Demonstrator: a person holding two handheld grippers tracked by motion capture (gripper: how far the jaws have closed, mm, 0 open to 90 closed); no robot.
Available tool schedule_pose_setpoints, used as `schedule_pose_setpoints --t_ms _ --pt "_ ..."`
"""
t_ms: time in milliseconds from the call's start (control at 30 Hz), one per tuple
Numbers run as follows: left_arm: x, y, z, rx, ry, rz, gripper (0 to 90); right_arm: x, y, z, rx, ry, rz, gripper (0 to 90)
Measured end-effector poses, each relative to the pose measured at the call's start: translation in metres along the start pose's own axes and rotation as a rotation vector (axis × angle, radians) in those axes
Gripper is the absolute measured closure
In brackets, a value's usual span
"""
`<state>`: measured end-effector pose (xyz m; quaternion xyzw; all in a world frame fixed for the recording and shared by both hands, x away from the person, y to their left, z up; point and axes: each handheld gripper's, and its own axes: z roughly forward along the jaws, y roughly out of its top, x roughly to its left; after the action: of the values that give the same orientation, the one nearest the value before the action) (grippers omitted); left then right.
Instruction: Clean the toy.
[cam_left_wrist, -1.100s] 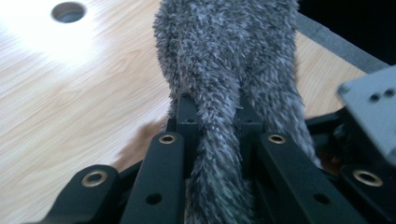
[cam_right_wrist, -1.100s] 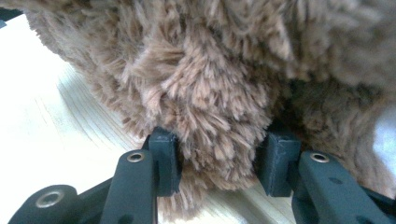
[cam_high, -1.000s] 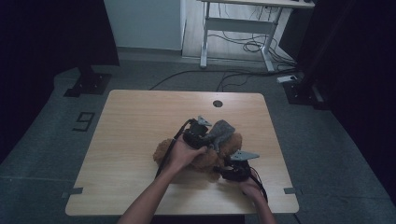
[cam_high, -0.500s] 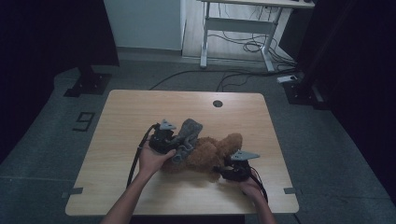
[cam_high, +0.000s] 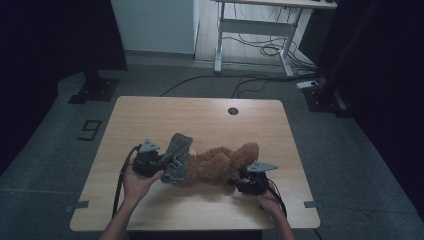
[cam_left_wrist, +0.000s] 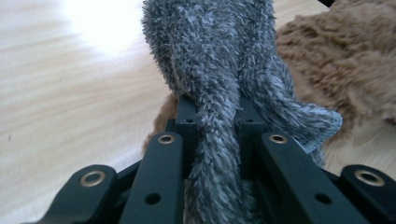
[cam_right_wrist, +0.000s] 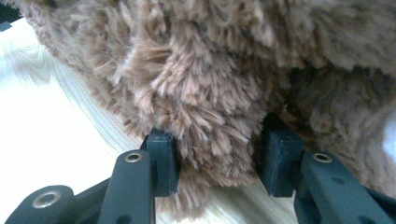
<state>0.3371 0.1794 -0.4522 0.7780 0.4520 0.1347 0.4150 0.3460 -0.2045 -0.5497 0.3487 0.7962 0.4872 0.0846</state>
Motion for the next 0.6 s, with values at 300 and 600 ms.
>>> schedule_pose_setpoints --t_ms 300,600 --pt "0.026 -0.03 -0.003 0.041 0.015 -0.075 76.7 0.002 0.0 0.0 0.013 -0.002 -0.019 54.7" --pt "0.021 -0.043 0.02 0.033 0.002 -0.09 77.6 0.01 0.001 0.006 0.022 -0.034 -0.056 54.9"
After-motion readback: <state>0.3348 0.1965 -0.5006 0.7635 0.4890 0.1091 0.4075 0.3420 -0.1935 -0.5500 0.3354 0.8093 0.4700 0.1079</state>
